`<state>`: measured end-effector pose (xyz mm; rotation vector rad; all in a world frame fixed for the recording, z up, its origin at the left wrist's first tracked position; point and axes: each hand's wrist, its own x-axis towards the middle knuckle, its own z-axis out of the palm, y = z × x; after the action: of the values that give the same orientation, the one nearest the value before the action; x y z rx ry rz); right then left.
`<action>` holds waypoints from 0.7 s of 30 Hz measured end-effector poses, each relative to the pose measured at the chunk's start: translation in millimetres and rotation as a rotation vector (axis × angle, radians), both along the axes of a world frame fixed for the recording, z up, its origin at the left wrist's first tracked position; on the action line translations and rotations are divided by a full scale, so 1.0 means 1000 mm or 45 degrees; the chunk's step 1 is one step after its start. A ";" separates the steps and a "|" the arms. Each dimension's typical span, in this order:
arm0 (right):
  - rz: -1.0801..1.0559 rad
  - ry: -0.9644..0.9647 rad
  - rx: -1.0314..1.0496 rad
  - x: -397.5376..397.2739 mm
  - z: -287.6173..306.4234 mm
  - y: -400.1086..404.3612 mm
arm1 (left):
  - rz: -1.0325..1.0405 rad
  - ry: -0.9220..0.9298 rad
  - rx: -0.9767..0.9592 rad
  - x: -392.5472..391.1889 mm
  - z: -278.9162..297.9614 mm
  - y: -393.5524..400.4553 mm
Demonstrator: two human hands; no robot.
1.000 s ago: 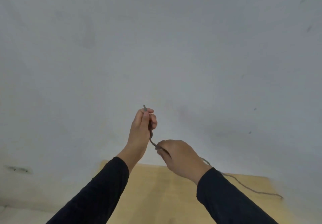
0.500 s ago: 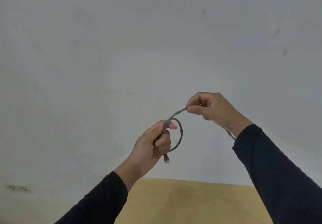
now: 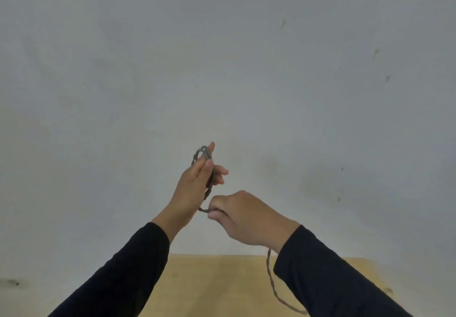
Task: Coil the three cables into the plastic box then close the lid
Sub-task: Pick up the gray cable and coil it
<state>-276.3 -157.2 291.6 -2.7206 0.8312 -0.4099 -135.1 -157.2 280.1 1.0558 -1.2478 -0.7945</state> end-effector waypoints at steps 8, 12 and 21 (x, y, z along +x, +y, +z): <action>-0.074 -0.502 0.318 -0.052 0.055 -0.043 | -0.406 -0.107 0.089 -0.021 -0.022 0.033; -0.139 -0.984 0.454 -0.048 0.039 -0.052 | -0.705 0.479 0.009 -0.032 0.004 0.035; -0.121 -0.286 0.190 -0.005 -0.026 -0.003 | 0.005 0.147 -0.159 -0.001 0.040 0.000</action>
<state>-281.5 -159.7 265.9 -2.4505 0.8914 -0.6340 -136.5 -157.2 319.9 0.8994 -1.1813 -0.7537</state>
